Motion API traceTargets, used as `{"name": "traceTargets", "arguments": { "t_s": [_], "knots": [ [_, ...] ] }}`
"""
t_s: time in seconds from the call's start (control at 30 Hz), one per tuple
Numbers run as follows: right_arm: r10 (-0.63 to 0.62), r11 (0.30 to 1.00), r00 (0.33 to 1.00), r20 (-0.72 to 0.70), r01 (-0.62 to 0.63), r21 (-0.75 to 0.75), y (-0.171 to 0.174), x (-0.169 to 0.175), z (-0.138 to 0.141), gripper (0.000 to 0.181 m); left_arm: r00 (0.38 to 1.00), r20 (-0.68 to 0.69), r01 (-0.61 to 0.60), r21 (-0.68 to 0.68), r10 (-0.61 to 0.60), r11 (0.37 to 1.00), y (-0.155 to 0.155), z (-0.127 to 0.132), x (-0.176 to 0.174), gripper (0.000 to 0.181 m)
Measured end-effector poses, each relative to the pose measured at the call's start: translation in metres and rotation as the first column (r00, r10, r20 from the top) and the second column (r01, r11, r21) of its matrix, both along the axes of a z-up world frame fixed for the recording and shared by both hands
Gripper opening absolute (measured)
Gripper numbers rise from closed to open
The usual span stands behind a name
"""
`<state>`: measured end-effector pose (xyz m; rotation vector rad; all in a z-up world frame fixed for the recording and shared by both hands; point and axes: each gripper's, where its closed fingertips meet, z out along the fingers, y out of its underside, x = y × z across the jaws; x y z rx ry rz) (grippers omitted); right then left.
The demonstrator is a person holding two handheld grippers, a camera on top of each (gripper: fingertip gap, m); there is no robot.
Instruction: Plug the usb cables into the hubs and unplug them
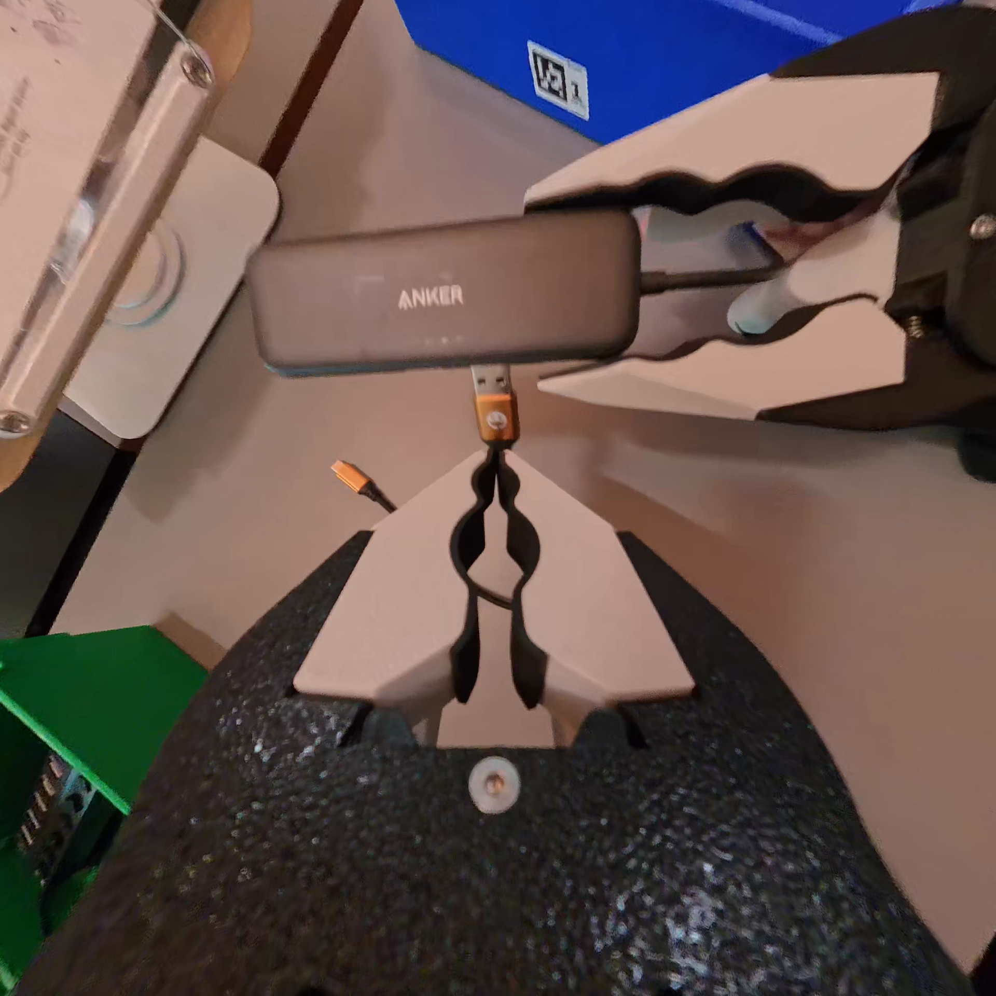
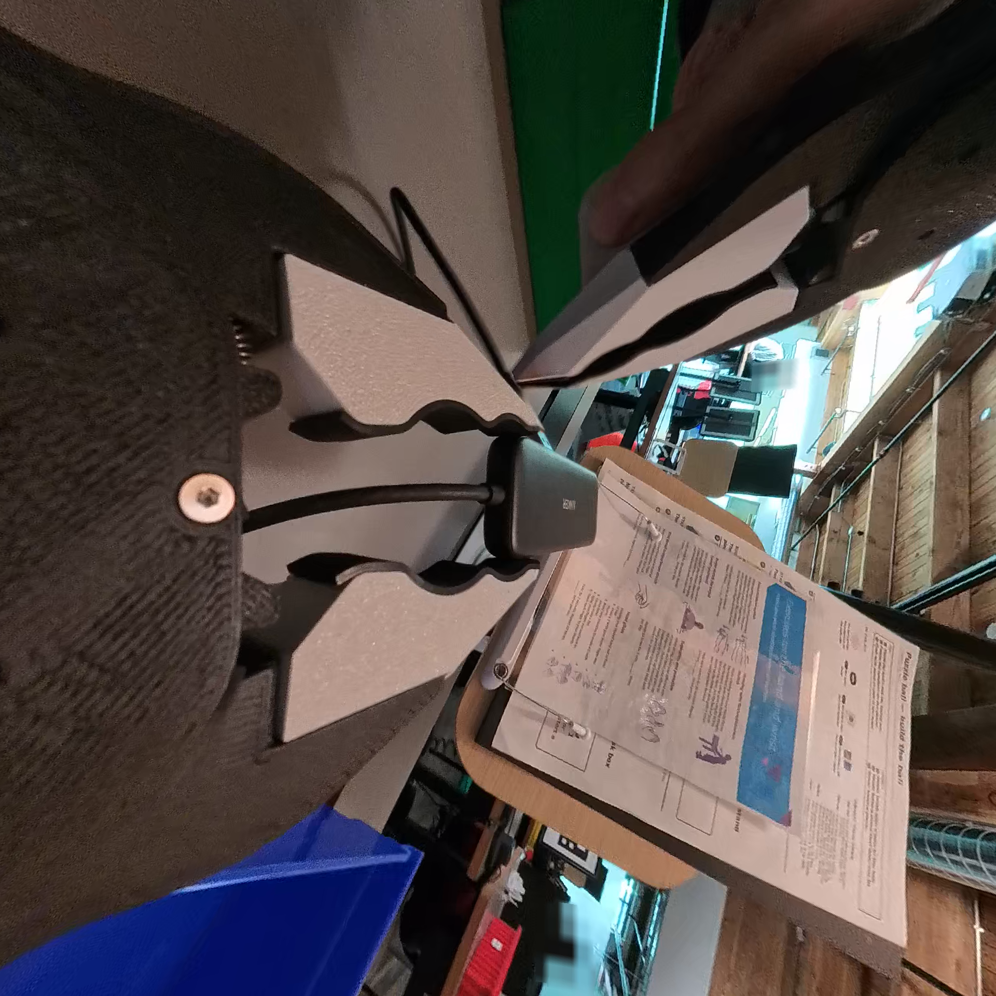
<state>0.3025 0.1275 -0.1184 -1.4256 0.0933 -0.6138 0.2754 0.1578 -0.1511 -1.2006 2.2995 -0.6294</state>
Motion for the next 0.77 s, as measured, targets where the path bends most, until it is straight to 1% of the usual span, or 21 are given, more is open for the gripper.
{"name": "traceTargets", "arguments": {
  "t_s": [0.03, 0.1, 0.17, 0.2, 0.27, 0.33, 0.37, 0.43, 0.5, 0.57, 0.63, 0.77],
  "knots": [
    [0.007, 1.0, 1.0, 0.013, -0.007, -0.023, 0.002, -0.002, -0.002, 0.044, 0.999, 0.034, 0.003, -0.018, -0.002, 1.0, -0.003, 0.006, 0.002, 0.0],
    [0.008, 0.998, 0.999, 0.038, -0.006, -0.06, 0.006, -0.005, -0.006, 0.044, 0.998, 0.056, 0.019, -0.063, -0.016, 0.998, -0.01, 0.016, 0.0, 0.0],
    [-0.014, 0.997, 0.997, 0.074, 0.02, -0.078, 0.008, -0.006, -0.008, 0.044, 0.997, 0.073, 0.03, -0.014, -0.029, 0.999, -0.007, 0.017, -0.002, 0.0],
    [-0.013, 0.997, 0.997, 0.075, 0.018, -0.071, 0.008, -0.006, -0.007, 0.044, 0.997, 0.064, 0.044, 0.004, -0.044, 0.999, -0.006, 0.012, -0.003, 0.0],
    [-0.009, 0.999, 0.999, 0.044, 0.011, -0.05, 0.006, -0.004, -0.005, 0.044, 0.999, 0.002, 0.049, -0.003, -0.049, 0.999, -0.004, -0.003, -0.004, 0.0],
    [-0.015, 0.999, 1.0, 0.014, 0.016, -0.035, 0.003, 0.001, -0.006, 0.044, 0.999, -0.028, 0.04, -0.029, -0.041, 0.999, -0.003, -0.015, 0.0, 0.01],
    [-0.023, 0.999, 1.0, 0.008, 0.023, -0.033, 0.002, 0.003, -0.007, 0.044, 0.997, -0.064, 0.048, -0.046, -0.051, 0.998, -0.004, -0.023, -0.001, 0.013],
    [-0.039, 0.999, 0.999, 0.005, 0.039, -0.019, -0.002, 0.007, -0.004, 0.044, 0.981, -0.162, 0.092, -0.065, -0.102, 0.994, -0.01, -0.045, -0.007, 0.018],
    [-0.053, 0.999, 0.999, -0.004, 0.053, 0.007, -0.006, 0.01, 0.0, 0.044, 0.962, -0.217, 0.159, -0.048, -0.166, 0.986, -0.016, -0.067, -0.008, 0.024],
    [-0.065, 0.997, 0.998, -0.018, 0.066, 0.032, -0.011, 0.014, 0.003, 0.044, 0.949, -0.245, 0.199, -0.03, -0.2, 0.98, -0.021, -0.087, -0.005, 0.029],
    [-0.062, 0.997, 0.997, -0.047, 0.064, 0.05, -0.013, 0.018, 0.002, 0.044, 0.944, -0.244, 0.223, -0.02, -0.221, 0.975, -0.024, -0.1, 0.001, 0.027],
    [-0.055, 0.996, 0.996, -0.076, 0.06, 0.068, -0.014, 0.019, 0.002, 0.044, 0.944, -0.228, 0.239, -0.022, -0.238, 0.971, -0.025, -0.108, 0.006, 0.023]
  ]
}}
